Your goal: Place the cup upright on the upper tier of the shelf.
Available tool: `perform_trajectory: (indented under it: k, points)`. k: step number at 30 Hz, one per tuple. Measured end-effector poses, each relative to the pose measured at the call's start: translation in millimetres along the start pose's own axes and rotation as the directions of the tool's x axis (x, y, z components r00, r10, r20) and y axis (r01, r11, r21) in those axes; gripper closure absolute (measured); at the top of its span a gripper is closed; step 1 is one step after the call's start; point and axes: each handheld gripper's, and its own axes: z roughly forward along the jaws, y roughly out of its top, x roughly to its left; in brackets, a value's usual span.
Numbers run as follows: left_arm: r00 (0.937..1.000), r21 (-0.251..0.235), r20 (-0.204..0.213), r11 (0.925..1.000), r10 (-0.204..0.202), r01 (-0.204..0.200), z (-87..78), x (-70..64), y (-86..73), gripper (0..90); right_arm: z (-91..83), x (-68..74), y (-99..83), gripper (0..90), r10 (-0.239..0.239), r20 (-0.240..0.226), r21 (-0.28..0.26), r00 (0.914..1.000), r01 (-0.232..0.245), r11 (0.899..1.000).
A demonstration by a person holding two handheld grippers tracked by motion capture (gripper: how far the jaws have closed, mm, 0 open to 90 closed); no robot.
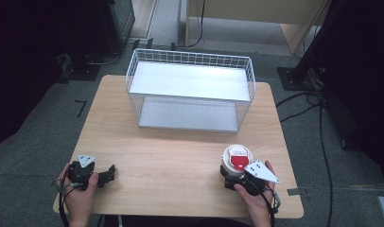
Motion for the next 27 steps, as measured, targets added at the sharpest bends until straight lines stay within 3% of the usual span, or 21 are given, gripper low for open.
perform_trajectory:
  k: [5, 14, 27]
  points:
    - [1.0000, 0.000, 0.000, 1.0000, 0.000, 0.000, 0.0, 0.0, 0.0, 0.0, 2.3, 1.3, -0.5, 6.1, 0.027, 0.009, -0.012, 0.9996, -0.027, 1.000]
    - [1.0000, 0.000, 0.000, 1.0000, 0.000, 0.000, 0.0, 0.0, 0.0, 0.0, 4.0, 5.6, -5.0, 7.3, -0.007, 0.048, -0.046, 0.9988, 0.010, 0.999]
    - [1.0000, 0.000, 0.000, 1.0000, 0.000, 0.000, 0.0, 0.0, 0.0, 0.0, 1.7, 7.0, -3.7, 7.9, 0.004, 0.054, -0.034, 0.9985, -0.002, 0.999]
